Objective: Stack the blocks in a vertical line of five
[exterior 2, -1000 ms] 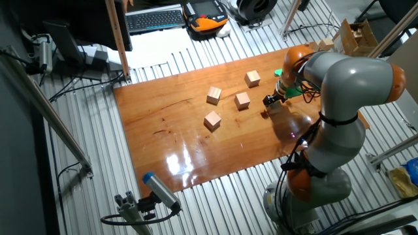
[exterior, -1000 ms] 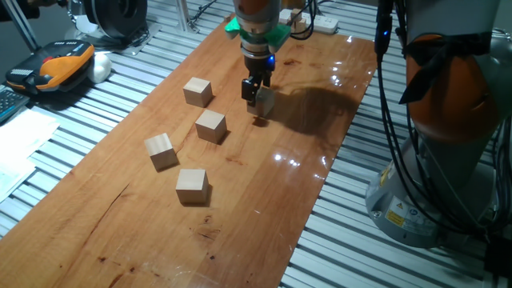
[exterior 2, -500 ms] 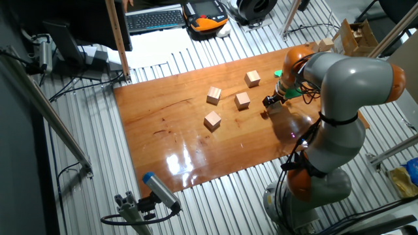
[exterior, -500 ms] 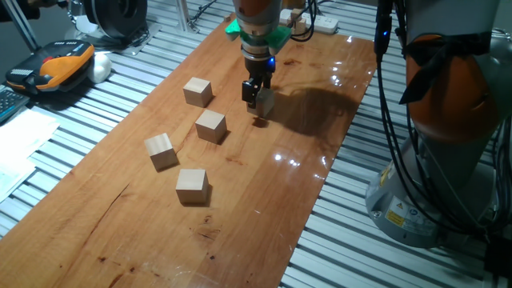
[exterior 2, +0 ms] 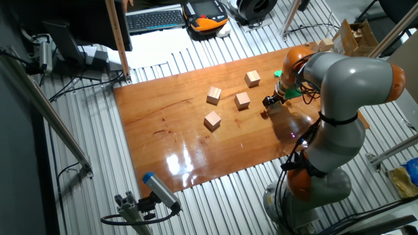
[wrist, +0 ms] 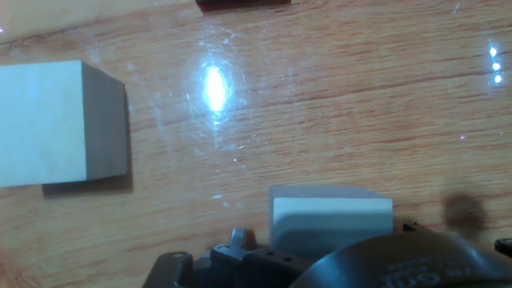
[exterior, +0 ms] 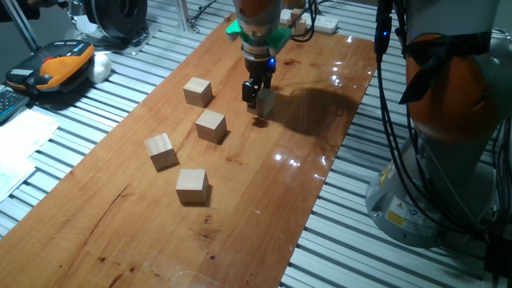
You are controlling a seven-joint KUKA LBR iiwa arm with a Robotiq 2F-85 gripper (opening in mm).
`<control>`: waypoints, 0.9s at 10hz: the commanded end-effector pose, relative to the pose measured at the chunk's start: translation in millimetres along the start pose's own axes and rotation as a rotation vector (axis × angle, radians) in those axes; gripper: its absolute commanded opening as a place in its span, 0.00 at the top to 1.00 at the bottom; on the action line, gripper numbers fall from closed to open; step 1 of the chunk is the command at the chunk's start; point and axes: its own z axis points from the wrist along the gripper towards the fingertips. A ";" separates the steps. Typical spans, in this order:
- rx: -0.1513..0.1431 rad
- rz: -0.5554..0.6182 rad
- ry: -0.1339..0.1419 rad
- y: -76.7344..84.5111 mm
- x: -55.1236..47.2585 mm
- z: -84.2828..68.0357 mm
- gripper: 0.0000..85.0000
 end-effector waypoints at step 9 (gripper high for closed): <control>0.004 -0.007 -0.004 -0.2 0.5 -0.1 0.20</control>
